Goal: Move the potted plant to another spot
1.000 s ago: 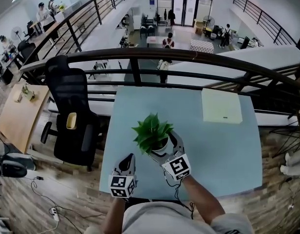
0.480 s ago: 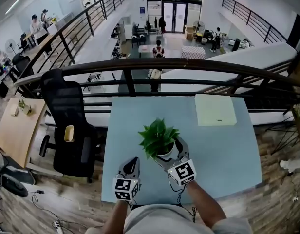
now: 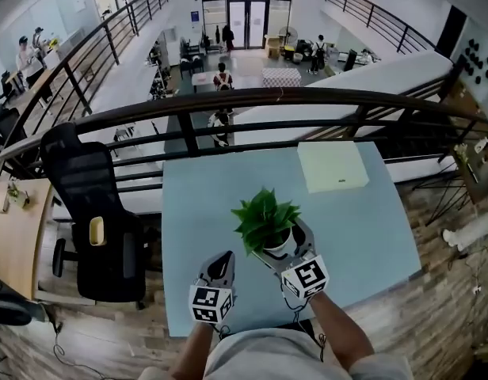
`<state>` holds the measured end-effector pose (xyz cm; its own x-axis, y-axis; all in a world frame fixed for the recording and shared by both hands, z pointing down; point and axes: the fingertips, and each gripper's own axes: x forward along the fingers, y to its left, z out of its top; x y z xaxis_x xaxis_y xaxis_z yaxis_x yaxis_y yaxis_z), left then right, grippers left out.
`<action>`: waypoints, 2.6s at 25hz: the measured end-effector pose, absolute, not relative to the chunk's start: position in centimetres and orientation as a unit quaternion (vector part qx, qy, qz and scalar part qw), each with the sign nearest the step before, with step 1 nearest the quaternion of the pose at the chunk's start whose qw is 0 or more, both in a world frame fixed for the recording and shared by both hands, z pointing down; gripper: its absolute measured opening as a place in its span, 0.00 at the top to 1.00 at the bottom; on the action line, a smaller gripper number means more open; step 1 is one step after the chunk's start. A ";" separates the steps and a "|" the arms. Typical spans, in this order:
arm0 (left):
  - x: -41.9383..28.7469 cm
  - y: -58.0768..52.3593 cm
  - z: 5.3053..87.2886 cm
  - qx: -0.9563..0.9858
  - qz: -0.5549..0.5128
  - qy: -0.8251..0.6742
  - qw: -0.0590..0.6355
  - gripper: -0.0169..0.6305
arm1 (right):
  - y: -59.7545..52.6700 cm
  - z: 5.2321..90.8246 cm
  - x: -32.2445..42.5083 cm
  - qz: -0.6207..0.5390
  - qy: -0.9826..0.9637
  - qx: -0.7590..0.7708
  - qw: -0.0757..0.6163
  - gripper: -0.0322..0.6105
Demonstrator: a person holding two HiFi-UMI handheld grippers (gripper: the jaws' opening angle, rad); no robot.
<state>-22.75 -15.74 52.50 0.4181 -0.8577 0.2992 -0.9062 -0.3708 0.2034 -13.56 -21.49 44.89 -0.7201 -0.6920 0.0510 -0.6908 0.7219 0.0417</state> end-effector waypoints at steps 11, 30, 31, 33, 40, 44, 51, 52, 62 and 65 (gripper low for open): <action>-17.0 -18.0 53.6 0.854 0.086 -0.483 0.173 0.95 | -22.7 45.2 -7.6 -0.008 -0.905 0.424 0.032 0.15; -3.8 -23.4 55.4 0.835 0.089 -0.506 0.196 0.95 | -29.3 48.2 5.0 0.017 -0.920 0.387 0.058 0.15; -3.0 -23.5 55.4 0.834 0.092 -0.507 0.196 0.95 | -29.6 48.3 5.8 0.019 -0.920 0.387 0.056 0.15; -1.7 -23.7 55.5 0.833 0.097 -0.507 0.197 0.95 | -29.9 48.7 7.4 0.027 -0.919 0.389 0.053 0.15; 1.9 -24.2 56.6 0.833 0.122 -0.501 0.203 0.95 | -30.7 50.2 11.2 0.044 -0.917 0.394 0.048 0.15; 4.2 -24.3 57.5 0.834 0.136 -0.494 0.206 0.95 | -31.2 51.3 13.9 0.052 -0.914 0.401 0.046 0.15; 8.8 -25.0 58.5 0.842 0.161 -0.474 0.201 0.95 | -32.3 52.8 18.7 0.052 -0.906 0.417 0.052 0.15; 9.4 -25.2 58.7 0.843 0.163 -0.471 0.201 0.95 | -32.5 53.1 19.4 0.053 -0.905 0.420 0.053 0.15; 13.7 -25.7 61.0 0.848 0.181 -0.450 0.214 0.95 | -33.2 55.9 24.5 0.068 -0.892 0.442 0.067 0.15; 14.4 -25.6 61.3 0.847 0.181 -0.449 0.220 0.95 | -33.2 56.9 25.8 0.070 -0.889 0.447 0.074 0.15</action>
<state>14.42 -25.60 61.31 0.5312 -0.6813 0.5037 -0.8403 -0.4997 0.2103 25.83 -33.24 56.85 -0.5890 -0.7844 0.1942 -0.8052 0.5901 -0.0586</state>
